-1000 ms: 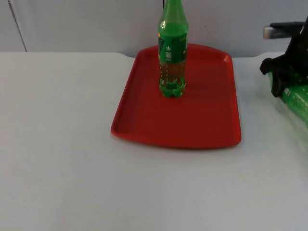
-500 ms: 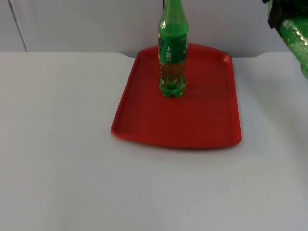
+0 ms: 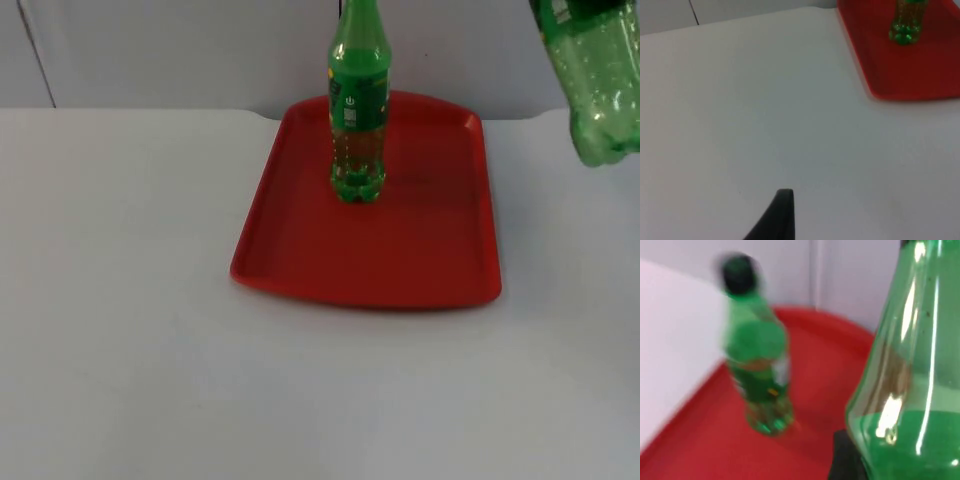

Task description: Place the bottle upright on the tray.

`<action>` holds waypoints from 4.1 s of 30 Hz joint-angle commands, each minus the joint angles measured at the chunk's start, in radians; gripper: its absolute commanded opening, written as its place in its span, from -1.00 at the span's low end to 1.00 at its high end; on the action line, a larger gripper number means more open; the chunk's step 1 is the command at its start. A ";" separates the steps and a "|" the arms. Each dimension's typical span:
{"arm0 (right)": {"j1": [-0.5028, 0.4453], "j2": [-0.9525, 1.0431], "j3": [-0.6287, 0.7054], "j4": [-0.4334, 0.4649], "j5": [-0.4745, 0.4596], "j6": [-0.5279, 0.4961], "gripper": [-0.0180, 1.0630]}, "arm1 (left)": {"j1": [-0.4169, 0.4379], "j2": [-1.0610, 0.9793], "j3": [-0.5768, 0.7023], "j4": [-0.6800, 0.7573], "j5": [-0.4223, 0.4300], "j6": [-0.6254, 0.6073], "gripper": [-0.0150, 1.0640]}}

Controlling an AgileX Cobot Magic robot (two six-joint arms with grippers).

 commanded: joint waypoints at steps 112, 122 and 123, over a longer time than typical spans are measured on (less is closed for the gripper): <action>0.124 0.761 0.004 -0.388 -1.364 0.071 -0.97 | -0.005 -0.003 0.004 0.026 -0.013 -0.001 0.98; 0.124 0.761 0.008 -0.388 -1.364 0.067 -0.21 | -0.005 -0.003 0.004 0.026 -0.013 -0.001 0.98; 0.124 0.761 0.008 -0.388 -1.364 0.067 -0.03 | -0.005 -0.003 0.004 0.026 -0.013 -0.001 0.98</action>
